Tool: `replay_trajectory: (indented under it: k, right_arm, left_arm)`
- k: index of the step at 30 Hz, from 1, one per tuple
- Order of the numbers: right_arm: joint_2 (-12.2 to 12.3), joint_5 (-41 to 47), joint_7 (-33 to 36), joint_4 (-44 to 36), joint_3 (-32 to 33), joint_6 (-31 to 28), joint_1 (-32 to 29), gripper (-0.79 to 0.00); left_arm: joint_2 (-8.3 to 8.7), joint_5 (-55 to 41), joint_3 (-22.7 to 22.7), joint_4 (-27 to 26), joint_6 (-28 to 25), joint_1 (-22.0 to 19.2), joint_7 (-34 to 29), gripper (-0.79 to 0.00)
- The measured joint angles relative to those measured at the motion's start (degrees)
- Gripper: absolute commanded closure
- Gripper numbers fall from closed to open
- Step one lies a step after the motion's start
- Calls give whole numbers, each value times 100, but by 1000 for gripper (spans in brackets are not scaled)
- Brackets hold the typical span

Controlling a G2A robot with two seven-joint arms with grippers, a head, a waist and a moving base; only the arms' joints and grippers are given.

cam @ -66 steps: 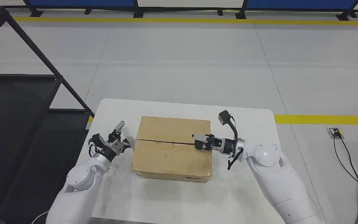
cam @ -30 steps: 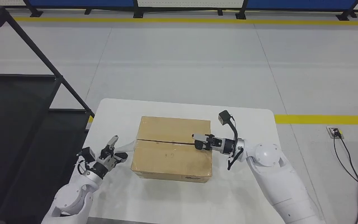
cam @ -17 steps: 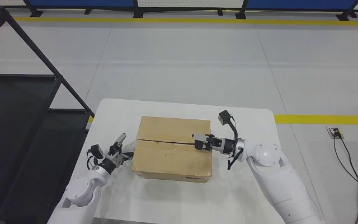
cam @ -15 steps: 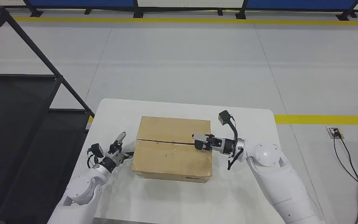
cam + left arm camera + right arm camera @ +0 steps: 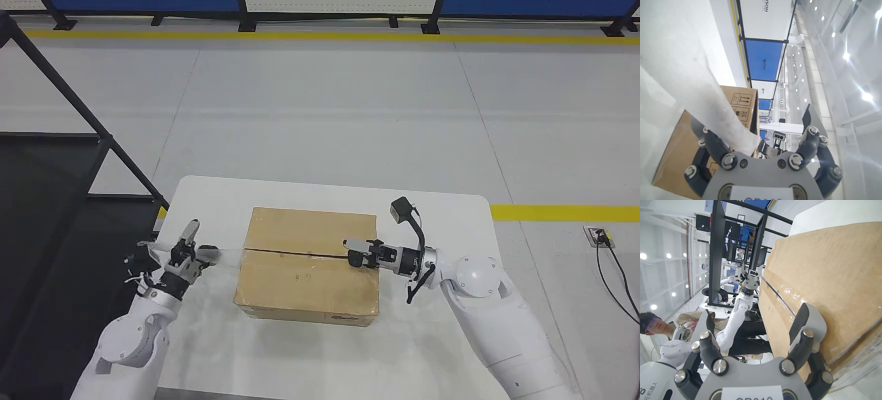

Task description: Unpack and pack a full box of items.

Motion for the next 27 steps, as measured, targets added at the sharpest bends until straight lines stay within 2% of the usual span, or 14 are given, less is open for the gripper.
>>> replay_trajectory:
  k: [7,10,27]
  right_arm:
    - [0,0,0,0,0,0,0,-785]
    - [0,0,0,0,0,0,0,-785]
    - [0,0,0,0,0,0,0,-785]
  left_arm:
    - [32,855,-200,-1109,-224,521,469,-785]
    - [32,1227,-191,-1386,-237,630,632,-785]
    - [-37,2588,399,-2020,-152,594,1026,-785]
